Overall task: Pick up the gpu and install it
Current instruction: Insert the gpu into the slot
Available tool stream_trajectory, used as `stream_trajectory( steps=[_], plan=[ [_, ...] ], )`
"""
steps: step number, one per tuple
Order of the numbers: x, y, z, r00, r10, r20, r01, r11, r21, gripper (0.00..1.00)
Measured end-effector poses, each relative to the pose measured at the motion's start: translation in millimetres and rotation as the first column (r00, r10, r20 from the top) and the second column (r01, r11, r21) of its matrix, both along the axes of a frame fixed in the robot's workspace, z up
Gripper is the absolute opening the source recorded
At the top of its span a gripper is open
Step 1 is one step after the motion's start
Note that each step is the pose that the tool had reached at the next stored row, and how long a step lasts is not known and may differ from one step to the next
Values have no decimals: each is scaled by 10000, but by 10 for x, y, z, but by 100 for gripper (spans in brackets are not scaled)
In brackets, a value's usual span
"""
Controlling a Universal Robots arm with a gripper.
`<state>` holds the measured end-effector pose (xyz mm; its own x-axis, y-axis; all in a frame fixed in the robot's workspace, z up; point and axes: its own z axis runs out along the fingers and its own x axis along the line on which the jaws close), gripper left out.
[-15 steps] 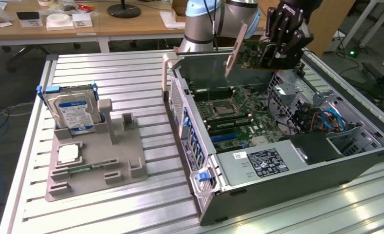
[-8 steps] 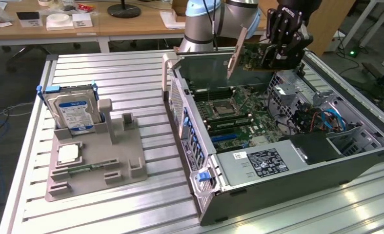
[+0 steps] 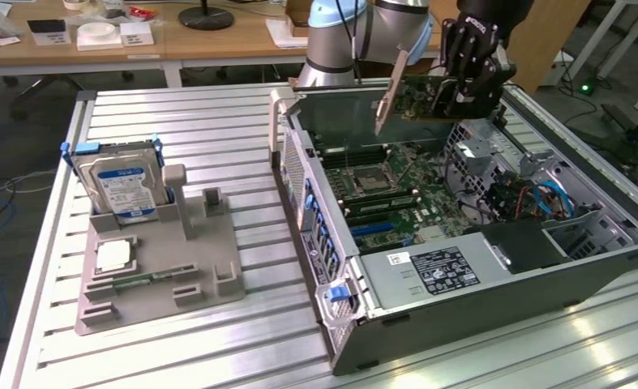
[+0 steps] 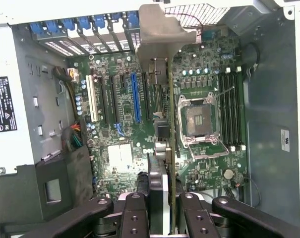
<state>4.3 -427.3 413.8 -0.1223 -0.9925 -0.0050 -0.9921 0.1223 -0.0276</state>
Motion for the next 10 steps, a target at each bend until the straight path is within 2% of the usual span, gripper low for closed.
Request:
stream_trajectory(
  steps=[2,6,7,8,10],
  plan=[
    [-26,-1,-11,10000,0,65,0,10000,0,28],
    [-78,-1,-35,9992,7,409,-7,10000,2,28],
    [-89,-1,-41,9990,6,452,-7,10000,19,28],
    [-95,-1,-46,9989,2,466,-6,10000,74,28],
    [-101,-1,-54,9989,-7,475,-7,9996,284,28]
  ],
)
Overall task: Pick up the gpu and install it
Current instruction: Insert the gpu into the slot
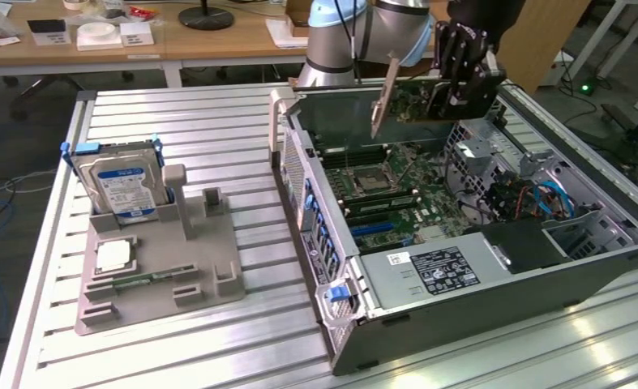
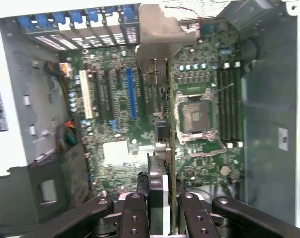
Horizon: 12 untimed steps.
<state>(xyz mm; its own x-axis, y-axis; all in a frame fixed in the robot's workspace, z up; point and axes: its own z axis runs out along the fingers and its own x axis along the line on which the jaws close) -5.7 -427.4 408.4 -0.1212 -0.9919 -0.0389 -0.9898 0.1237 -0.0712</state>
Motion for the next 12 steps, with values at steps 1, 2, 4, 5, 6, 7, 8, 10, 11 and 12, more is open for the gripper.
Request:
stream_trajectory(
  steps=[1,2,4,5,6,7,8,10,11,12],
  plan=[
    [-3,0,-4,10000,0,4,0,10000,98,28],
    [-7,0,-11,10000,-1,12,1,9999,158,28],
    [-11,0,-25,10000,1,24,-1,9998,193,28],
    [-17,-1,-31,10000,-1,29,0,9998,196,28],
    [-25,-1,-38,10000,-1,40,0,9998,201,28],
    [-33,-1,-45,10000,0,50,-1,9998,202,28],
    [-38,-1,-52,10000,1,58,-2,9998,203,28],
    [-52,-1,-69,10000,1,73,-2,9998,203,28],
    [-52,-1,-80,10000,1,76,-3,9998,203,28],
    [-52,-1,-89,10000,2,76,-3,9998,202,28]
  ],
)
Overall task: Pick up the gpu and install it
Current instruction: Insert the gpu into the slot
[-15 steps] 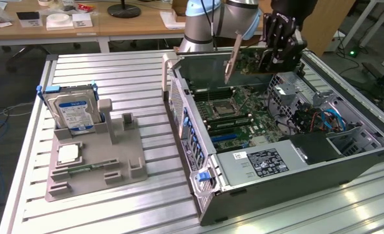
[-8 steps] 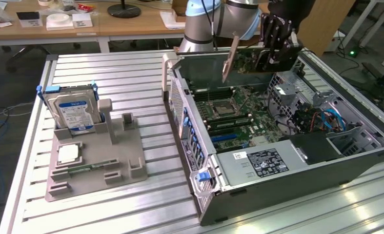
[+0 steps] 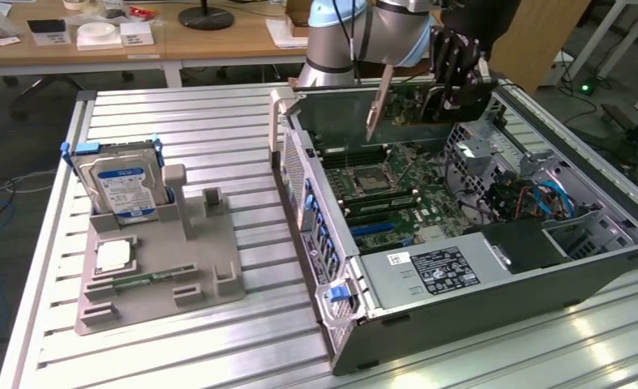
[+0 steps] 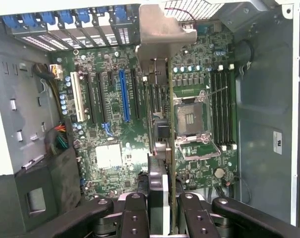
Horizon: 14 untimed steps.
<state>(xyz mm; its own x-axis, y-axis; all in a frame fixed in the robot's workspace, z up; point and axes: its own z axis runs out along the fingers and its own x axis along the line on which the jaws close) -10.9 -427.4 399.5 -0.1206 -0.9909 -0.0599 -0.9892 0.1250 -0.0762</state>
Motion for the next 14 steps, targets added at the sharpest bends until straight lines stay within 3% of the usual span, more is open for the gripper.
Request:
stream_trajectory(
  steps=[14],
  plan=[
    [-3,-2,-105,10000,-2,0,2,10000,11,28]
  ],
)
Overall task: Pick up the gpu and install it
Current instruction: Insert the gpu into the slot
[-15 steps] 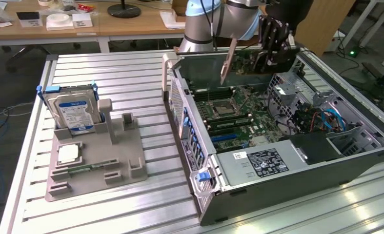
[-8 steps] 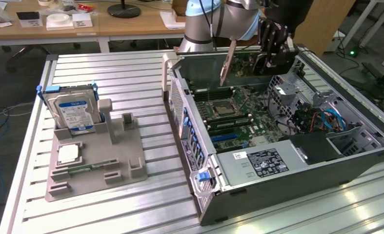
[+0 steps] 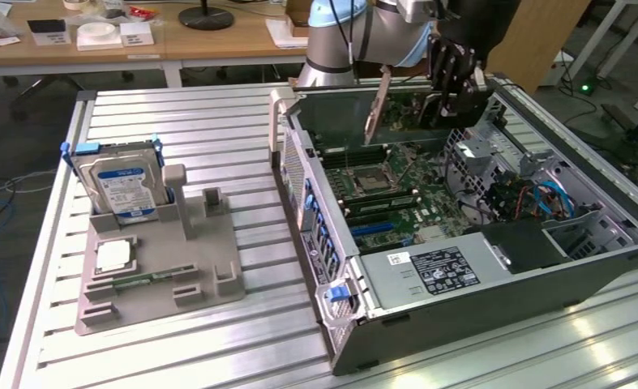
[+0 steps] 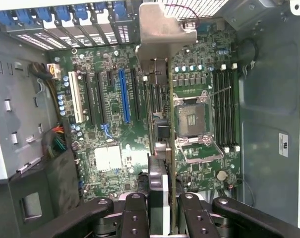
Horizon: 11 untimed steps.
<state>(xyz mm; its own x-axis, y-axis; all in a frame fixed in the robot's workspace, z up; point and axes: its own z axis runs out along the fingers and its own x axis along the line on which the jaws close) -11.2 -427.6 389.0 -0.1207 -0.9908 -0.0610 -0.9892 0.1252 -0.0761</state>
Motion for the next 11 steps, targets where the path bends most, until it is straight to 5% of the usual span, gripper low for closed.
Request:
stream_trajectory(
  steps=[2,11],
  plan=[
    [0,-6,-11,10000,0,-2,0,10000,37,28],
    [-2,5,-84,10000,50,-33,-50,10000,33,28]
  ],
)
